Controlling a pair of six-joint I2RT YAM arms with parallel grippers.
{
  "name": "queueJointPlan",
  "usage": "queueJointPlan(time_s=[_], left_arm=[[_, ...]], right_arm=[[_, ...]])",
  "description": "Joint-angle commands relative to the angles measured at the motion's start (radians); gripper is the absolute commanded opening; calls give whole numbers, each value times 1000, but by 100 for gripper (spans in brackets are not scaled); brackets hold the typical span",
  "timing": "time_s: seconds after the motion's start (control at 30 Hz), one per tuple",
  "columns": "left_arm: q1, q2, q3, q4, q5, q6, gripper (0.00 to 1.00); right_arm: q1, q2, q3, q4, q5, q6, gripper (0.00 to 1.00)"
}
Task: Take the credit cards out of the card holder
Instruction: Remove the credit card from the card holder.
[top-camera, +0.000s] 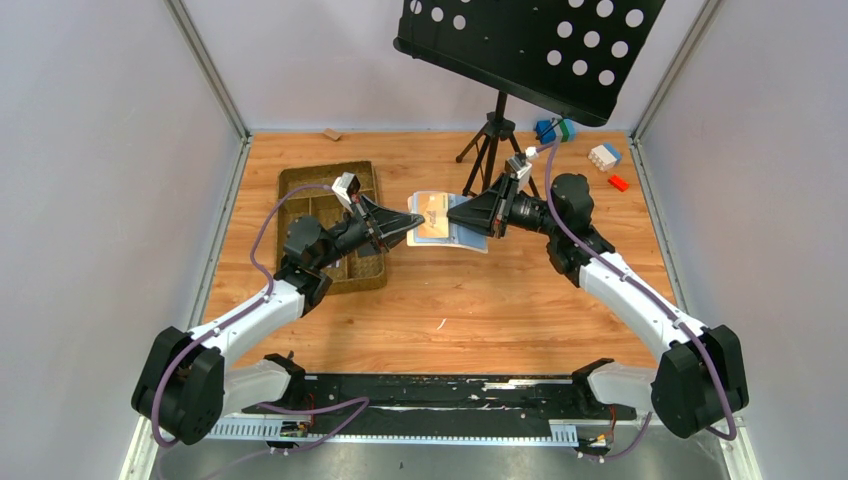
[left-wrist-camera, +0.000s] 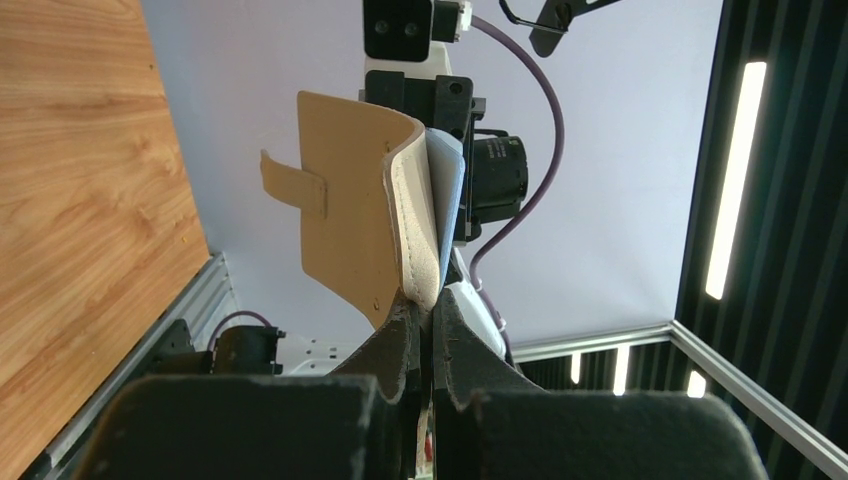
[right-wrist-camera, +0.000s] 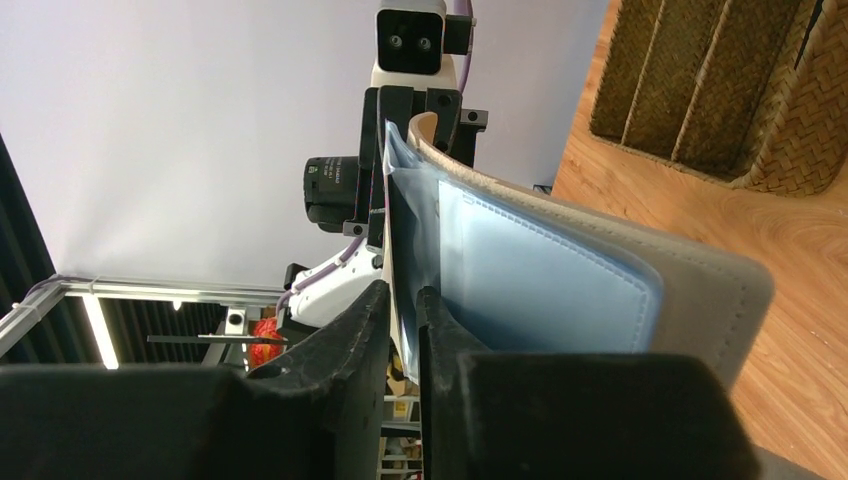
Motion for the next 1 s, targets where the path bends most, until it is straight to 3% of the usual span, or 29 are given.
queueJointPlan(time_s=[0.0,0.47,0.6,0.77,0.97], left_arm=[[-8,-11,24,75,-2,-9,0],[-15,-3,31,72,1,-3,0],[-15,-7,30,75,-1,-4,2],[-14,-17,20,90,-22,-10,7],[-14,-32,2,89,-45,-9,2]], right_arm=[[8,4,44,-1,-14,-27,15],[48,33,107,-100,-28,-103,13],[49,34,109,-104,-28,-98,1],[36,8,54,-99,-9,-65,0],[-3,-30,2,-110,-14,-66,0]])
